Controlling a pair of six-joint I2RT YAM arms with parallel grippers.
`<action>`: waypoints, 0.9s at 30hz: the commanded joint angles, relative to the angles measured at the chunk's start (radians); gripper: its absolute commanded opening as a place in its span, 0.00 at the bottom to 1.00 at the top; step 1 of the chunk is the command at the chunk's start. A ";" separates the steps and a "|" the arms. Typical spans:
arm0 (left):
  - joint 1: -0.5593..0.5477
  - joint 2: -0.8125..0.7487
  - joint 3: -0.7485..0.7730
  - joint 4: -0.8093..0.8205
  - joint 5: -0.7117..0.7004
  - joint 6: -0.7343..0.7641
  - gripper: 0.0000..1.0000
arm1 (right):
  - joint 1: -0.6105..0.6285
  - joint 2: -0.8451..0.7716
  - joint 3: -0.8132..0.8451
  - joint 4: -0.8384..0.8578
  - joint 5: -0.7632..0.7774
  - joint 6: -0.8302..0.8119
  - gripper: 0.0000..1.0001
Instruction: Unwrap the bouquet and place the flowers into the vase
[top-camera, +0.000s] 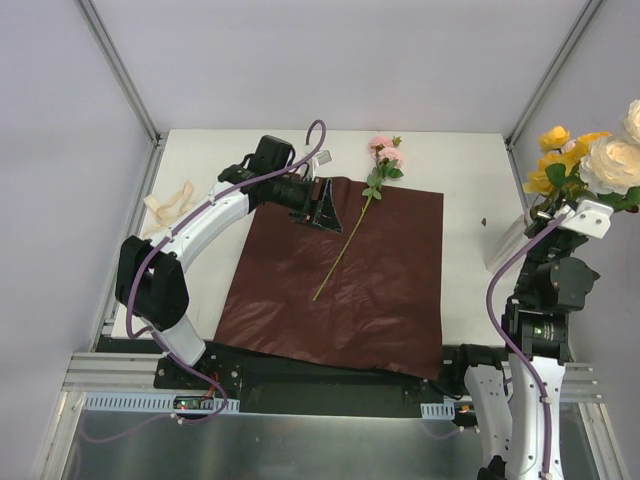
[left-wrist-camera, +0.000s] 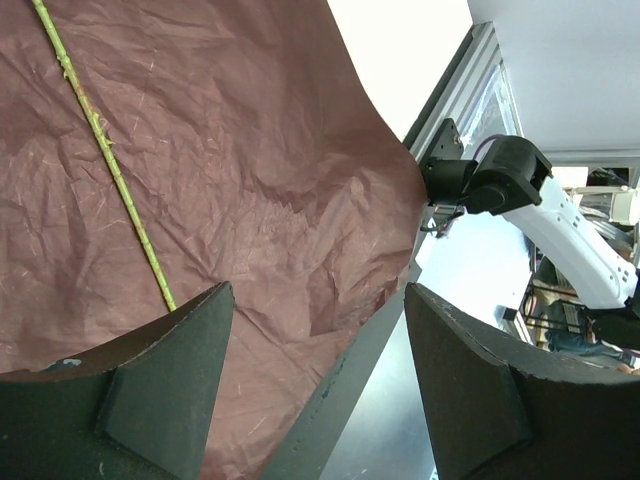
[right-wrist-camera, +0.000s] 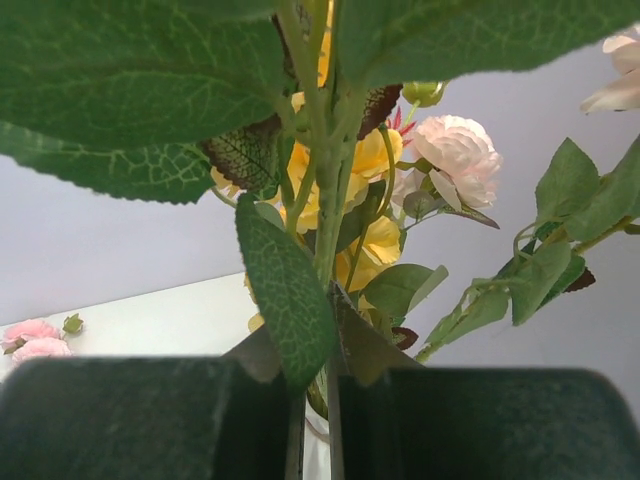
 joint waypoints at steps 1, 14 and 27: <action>-0.011 -0.028 -0.005 0.023 0.041 -0.011 0.68 | -0.005 0.039 0.033 -0.264 0.047 0.036 0.05; -0.018 -0.022 -0.003 0.023 0.044 -0.014 0.69 | -0.006 0.053 0.174 -0.473 0.025 0.057 0.45; -0.037 0.004 -0.002 0.023 0.059 -0.014 0.69 | -0.006 -0.036 0.222 -0.684 -0.001 0.131 0.70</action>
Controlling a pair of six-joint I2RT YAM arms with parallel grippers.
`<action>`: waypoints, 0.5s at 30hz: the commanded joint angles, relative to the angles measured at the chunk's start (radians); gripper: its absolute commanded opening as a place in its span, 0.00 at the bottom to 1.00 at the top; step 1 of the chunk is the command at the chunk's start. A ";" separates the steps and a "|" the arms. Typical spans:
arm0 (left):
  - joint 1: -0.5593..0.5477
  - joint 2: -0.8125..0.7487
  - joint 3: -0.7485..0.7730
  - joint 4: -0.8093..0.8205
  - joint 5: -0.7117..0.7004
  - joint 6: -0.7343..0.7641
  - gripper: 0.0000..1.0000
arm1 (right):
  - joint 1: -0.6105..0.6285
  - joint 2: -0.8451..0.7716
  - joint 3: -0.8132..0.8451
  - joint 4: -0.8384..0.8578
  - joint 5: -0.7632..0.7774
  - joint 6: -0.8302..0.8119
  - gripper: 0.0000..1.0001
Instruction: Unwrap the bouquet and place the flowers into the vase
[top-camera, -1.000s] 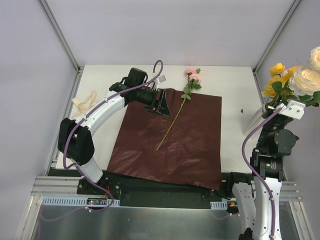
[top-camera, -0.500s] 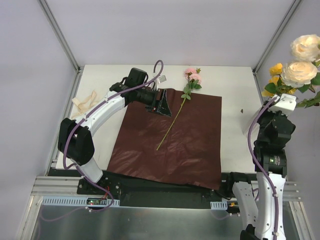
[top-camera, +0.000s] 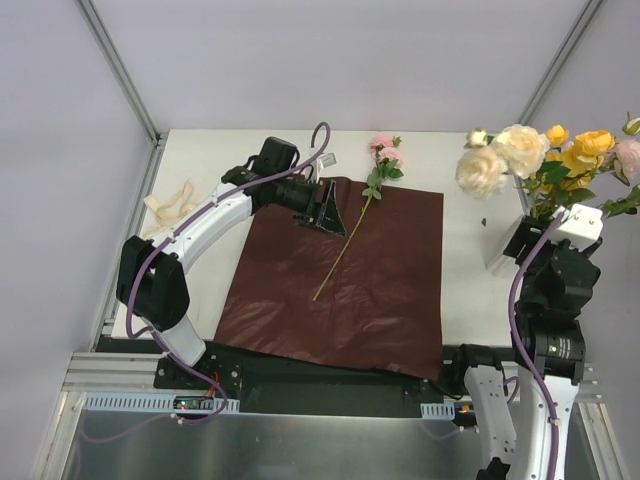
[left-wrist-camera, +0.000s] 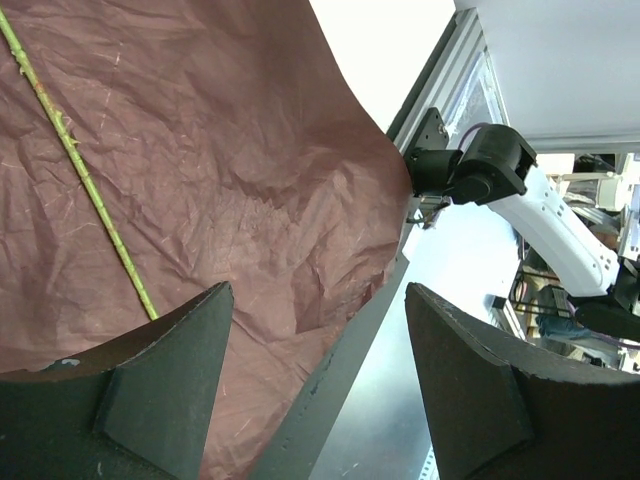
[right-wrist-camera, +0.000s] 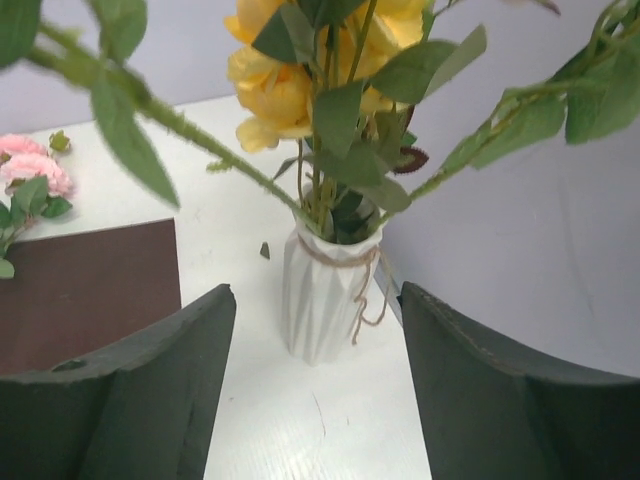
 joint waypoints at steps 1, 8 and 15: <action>-0.018 0.005 -0.001 0.016 0.037 0.001 0.69 | -0.006 -0.025 0.061 -0.111 -0.019 0.045 0.71; -0.032 0.031 -0.005 0.016 0.000 0.013 0.68 | -0.006 -0.071 0.081 -0.205 -0.114 0.129 0.75; -0.093 0.100 0.039 -0.094 -0.235 0.110 0.61 | -0.006 -0.058 0.048 -0.252 -0.384 0.323 0.75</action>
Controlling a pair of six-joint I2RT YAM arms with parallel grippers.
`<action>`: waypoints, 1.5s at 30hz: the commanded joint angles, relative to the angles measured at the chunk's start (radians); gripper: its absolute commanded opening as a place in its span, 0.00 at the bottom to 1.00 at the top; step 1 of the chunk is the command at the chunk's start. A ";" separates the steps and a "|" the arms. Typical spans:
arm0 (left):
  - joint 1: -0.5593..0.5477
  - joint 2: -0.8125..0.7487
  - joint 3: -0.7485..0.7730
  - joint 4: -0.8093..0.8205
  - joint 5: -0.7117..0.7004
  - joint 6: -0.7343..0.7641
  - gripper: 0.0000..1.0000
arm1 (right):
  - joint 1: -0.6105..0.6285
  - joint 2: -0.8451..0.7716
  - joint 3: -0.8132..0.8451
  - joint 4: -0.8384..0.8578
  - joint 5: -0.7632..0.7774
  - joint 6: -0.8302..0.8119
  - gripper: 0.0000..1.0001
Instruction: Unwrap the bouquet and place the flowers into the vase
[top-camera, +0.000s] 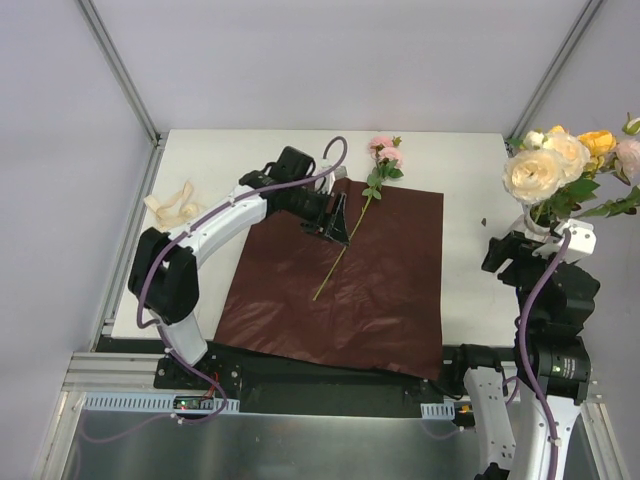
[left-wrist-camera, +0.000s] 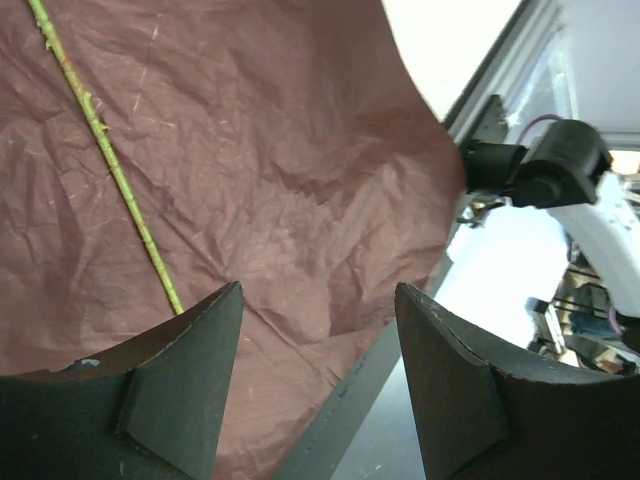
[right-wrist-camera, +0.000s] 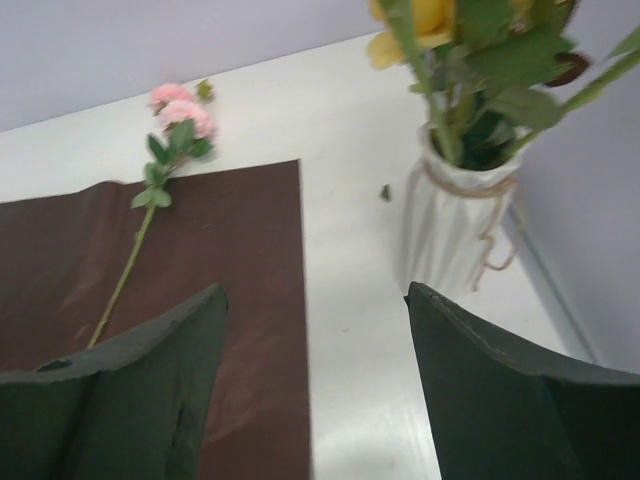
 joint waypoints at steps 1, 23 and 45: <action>-0.064 0.062 0.052 -0.108 -0.189 0.098 0.61 | -0.006 0.019 0.001 -0.068 -0.191 0.150 0.75; -0.209 0.375 0.229 -0.274 -0.668 0.170 0.42 | -0.006 -0.164 -0.257 -0.180 -0.379 0.461 0.76; -0.220 0.482 0.293 -0.314 -0.711 0.161 0.13 | 0.251 0.140 -0.349 0.047 -0.291 0.605 0.76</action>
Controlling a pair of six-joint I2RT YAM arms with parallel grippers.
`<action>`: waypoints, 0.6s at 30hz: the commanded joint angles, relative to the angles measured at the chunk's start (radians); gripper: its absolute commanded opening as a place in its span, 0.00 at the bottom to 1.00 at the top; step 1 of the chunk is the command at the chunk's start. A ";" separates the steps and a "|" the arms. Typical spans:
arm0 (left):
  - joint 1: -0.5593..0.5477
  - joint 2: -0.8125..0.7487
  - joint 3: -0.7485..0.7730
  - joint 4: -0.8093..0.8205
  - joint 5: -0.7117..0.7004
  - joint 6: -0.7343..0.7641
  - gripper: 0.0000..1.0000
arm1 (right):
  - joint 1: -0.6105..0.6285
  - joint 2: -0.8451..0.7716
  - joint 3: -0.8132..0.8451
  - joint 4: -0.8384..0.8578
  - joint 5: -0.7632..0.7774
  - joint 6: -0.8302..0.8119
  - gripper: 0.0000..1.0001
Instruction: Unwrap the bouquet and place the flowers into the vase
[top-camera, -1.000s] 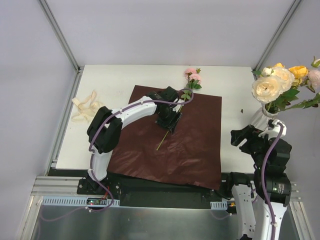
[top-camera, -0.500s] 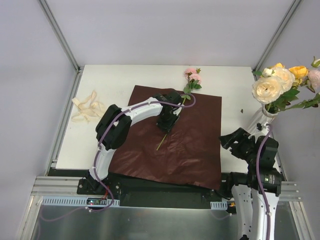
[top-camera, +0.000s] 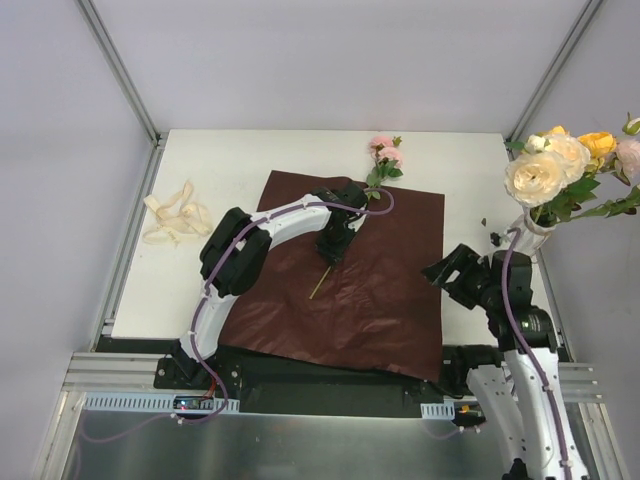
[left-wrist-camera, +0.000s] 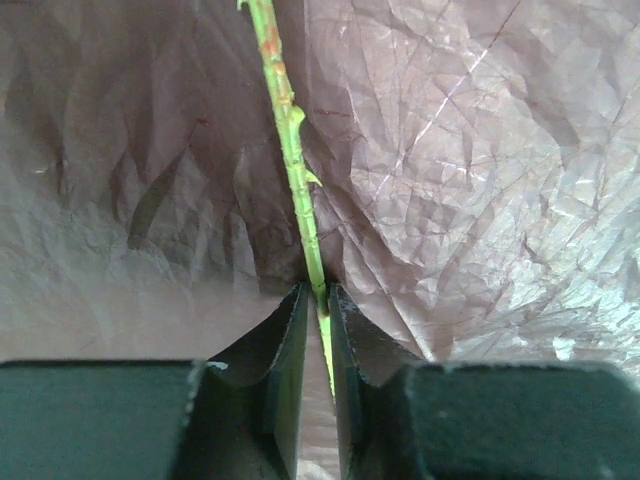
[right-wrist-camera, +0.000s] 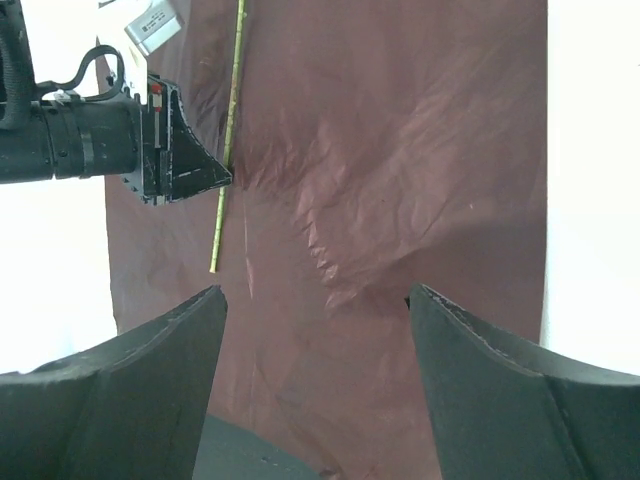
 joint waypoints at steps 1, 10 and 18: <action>-0.011 0.020 0.034 -0.039 -0.046 0.002 0.11 | 0.142 0.122 -0.011 0.136 0.105 0.085 0.76; -0.011 -0.038 0.030 -0.045 -0.036 0.012 0.00 | 0.231 0.510 0.043 0.413 0.026 0.229 0.78; -0.011 -0.106 0.019 -0.045 0.004 0.012 0.00 | 0.229 0.865 0.257 0.562 -0.070 0.269 0.70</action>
